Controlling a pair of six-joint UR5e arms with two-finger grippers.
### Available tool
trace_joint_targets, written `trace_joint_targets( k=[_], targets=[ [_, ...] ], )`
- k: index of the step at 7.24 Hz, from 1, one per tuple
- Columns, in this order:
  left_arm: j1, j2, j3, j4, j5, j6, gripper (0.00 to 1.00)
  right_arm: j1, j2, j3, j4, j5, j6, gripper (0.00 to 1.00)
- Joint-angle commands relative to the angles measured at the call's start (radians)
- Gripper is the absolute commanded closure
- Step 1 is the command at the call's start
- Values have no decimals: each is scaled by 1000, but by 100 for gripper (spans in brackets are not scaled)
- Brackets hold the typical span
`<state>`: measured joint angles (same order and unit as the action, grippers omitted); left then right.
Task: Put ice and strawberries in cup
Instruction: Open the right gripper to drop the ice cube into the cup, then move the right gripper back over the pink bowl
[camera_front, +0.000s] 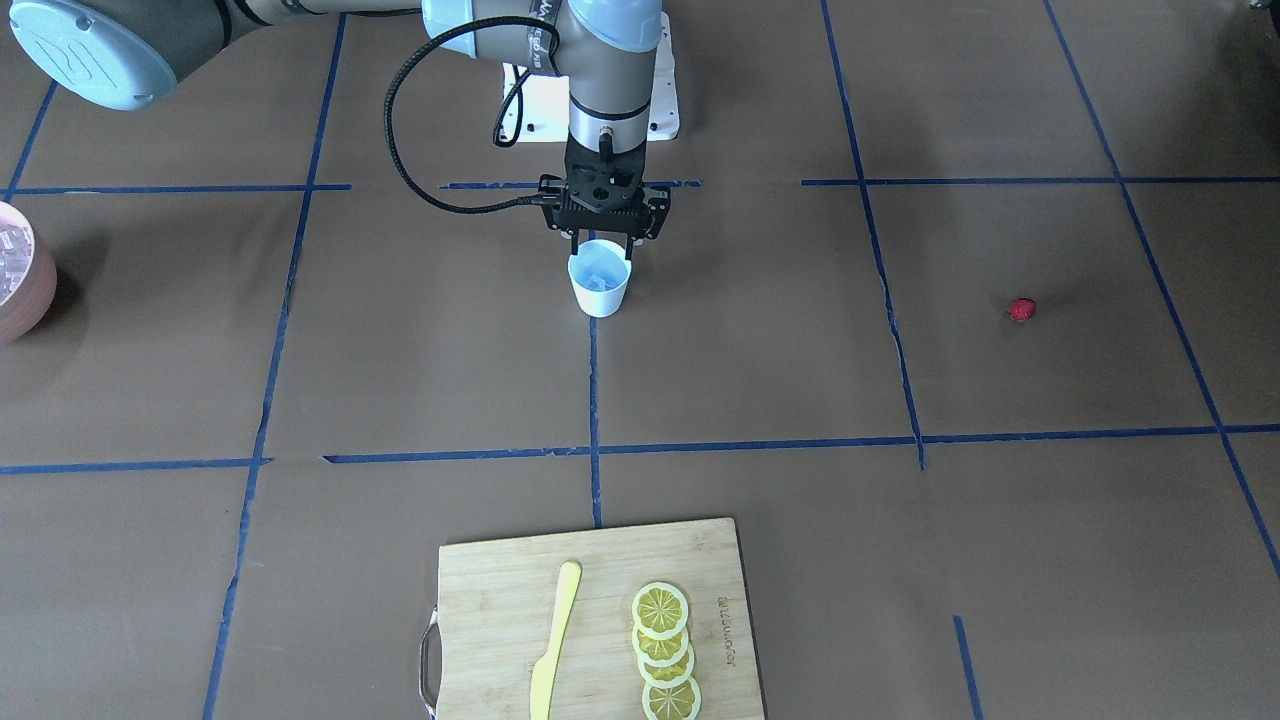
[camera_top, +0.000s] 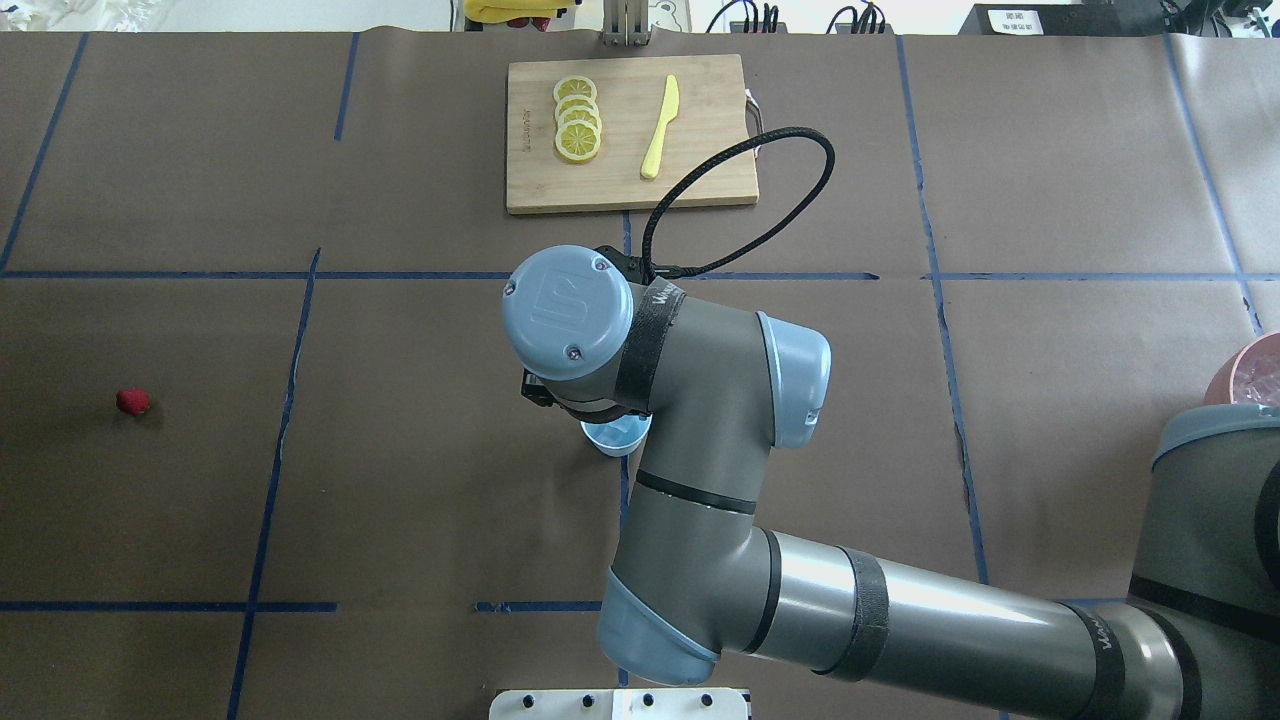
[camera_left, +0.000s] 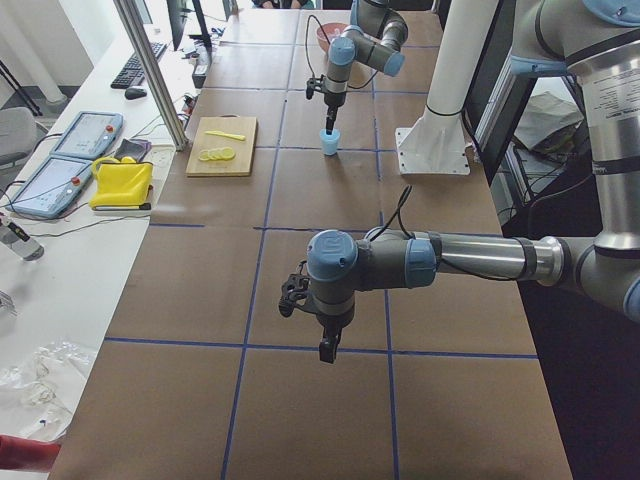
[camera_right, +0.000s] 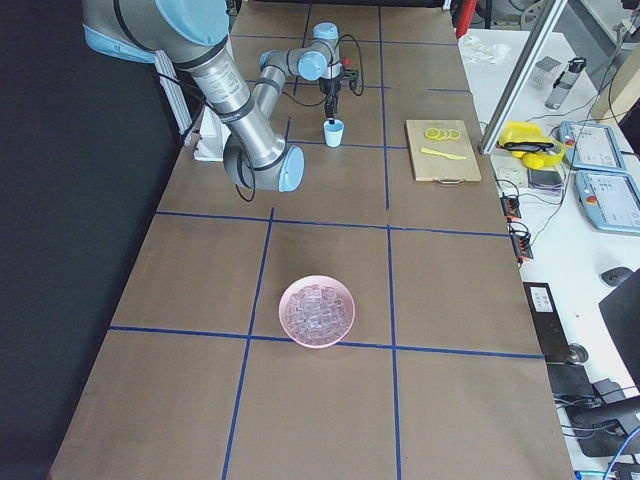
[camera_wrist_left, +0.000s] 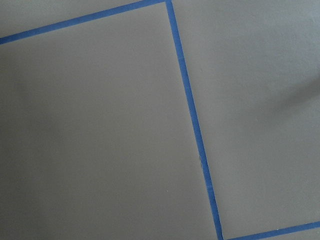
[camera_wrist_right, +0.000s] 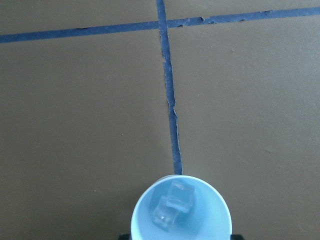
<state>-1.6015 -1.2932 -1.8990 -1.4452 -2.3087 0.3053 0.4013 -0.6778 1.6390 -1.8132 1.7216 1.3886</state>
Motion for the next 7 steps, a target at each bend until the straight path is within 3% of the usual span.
trace_joint_targets(
  k=[1, 3, 5, 7],
  targets=[
    [0, 0, 0, -1, 0, 0, 0, 19, 0, 16, -1, 9, -20, 1],
    [0, 0, 0, -1, 0, 0, 0, 74, -128, 159, -3, 24, -167, 1],
    [0, 0, -2, -3, 0, 0, 0, 216, -314, 321, -3, 175, -403, 1],
    [0, 0, -2, -3, 0, 0, 0, 342, -562, 480, 3, 234, -654, 1]
  ],
)
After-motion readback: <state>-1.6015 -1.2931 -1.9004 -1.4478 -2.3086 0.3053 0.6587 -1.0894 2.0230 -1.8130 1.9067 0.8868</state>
